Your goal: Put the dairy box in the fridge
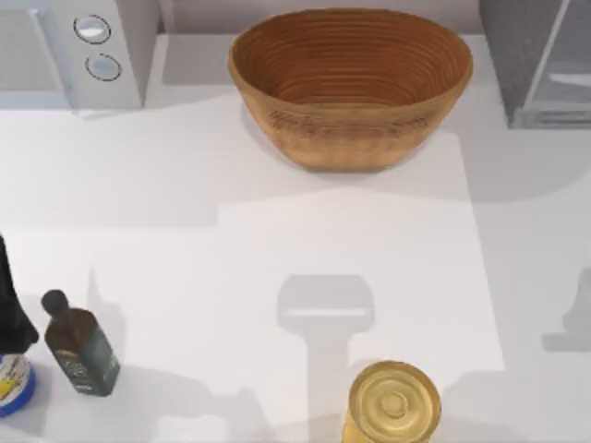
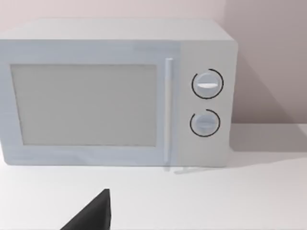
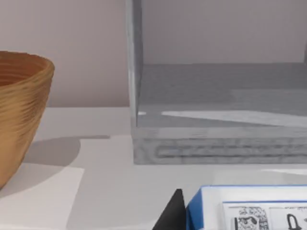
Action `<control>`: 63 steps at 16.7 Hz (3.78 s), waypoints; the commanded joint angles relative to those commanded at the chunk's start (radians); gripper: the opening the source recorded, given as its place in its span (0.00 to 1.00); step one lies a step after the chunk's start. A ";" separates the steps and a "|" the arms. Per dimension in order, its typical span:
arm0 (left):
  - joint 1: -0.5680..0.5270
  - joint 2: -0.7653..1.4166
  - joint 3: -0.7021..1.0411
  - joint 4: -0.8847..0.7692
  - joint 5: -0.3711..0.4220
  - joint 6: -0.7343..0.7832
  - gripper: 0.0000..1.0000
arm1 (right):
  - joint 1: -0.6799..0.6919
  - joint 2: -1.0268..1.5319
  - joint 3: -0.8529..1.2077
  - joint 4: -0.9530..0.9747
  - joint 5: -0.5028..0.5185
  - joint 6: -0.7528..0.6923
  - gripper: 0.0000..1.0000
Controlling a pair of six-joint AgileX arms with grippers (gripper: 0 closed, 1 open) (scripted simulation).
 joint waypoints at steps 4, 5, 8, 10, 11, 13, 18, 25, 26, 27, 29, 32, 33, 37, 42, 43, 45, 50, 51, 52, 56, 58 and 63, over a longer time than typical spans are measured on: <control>0.000 0.000 0.000 0.000 0.000 0.000 1.00 | -0.014 -0.025 -0.010 0.020 -0.018 -0.012 0.00; 0.000 0.000 0.000 0.000 0.000 0.000 1.00 | -0.014 -0.025 -0.010 0.020 -0.018 -0.012 0.00; 0.000 0.000 0.000 0.000 0.000 0.000 1.00 | -0.013 -0.011 -0.005 0.024 -0.018 -0.013 0.00; 0.000 0.000 0.000 0.000 0.000 0.000 1.00 | -0.021 0.041 0.020 0.055 -0.027 -0.024 0.00; 0.000 0.000 0.000 0.000 0.000 0.000 1.00 | -0.027 0.083 0.041 0.082 -0.034 -0.029 0.00; 0.000 0.000 0.000 0.000 0.000 0.000 1.00 | -0.042 0.199 0.104 0.158 -0.052 -0.035 0.00; 0.000 0.000 0.000 0.000 0.000 0.000 1.00 | -0.094 0.642 0.335 0.436 -0.115 -0.032 0.00; 0.000 0.000 0.000 0.000 0.000 0.000 1.00 | -0.176 1.422 0.686 0.863 -0.214 -0.010 0.00; 0.000 0.000 0.000 0.000 0.000 0.000 1.00 | -0.189 1.528 0.728 0.915 -0.226 -0.007 0.00; 0.000 0.000 0.000 0.000 0.000 0.000 1.00 | -0.201 1.630 0.767 0.964 -0.237 -0.005 0.00; 0.000 0.000 0.000 0.000 0.000 0.000 1.00 | -0.227 1.812 0.836 1.051 -0.254 -0.002 0.00; 0.000 0.000 0.000 0.000 0.000 0.000 1.00 | -0.262 2.016 0.914 1.149 -0.268 0.002 0.00; 0.000 0.000 0.000 0.000 0.000 0.000 1.00 | -0.272 2.063 0.932 1.172 -0.271 0.003 0.00; 0.000 0.000 0.000 0.000 0.000 0.000 1.00 | -0.293 2.149 0.967 1.217 -0.273 0.003 0.00; 0.000 0.000 0.000 0.000 0.000 0.000 1.00 | -0.288 2.149 0.964 1.212 -0.273 0.004 0.00; 0.000 0.000 0.000 0.000 0.000 0.000 1.00 | -0.286 2.155 0.975 1.204 -0.272 0.001 0.00; 0.000 0.000 0.000 0.000 0.000 0.000 1.00 | -0.280 2.177 1.027 1.173 -0.268 -0.003 0.00; 0.000 0.000 0.000 0.000 0.000 0.000 1.00 | -0.255 2.258 1.267 1.055 -0.252 -0.004 0.00; 0.000 0.000 0.000 0.000 0.000 0.000 1.00 | -0.249 2.278 1.322 1.027 -0.248 -0.003 0.00; 0.000 0.000 0.000 0.000 0.000 0.000 1.00 | -0.244 2.299 1.376 0.998 -0.244 -0.002 0.00; 0.000 0.000 0.000 0.000 0.000 0.000 1.00 | -0.232 2.382 1.549 0.882 -0.223 0.004 0.00; 0.000 0.000 0.000 0.000 0.000 0.000 1.00 | -0.231 2.408 1.590 0.847 -0.214 0.003 0.00; 0.000 0.000 0.000 0.000 0.000 0.000 1.00 | -0.231 2.411 1.596 0.842 -0.213 0.002 0.08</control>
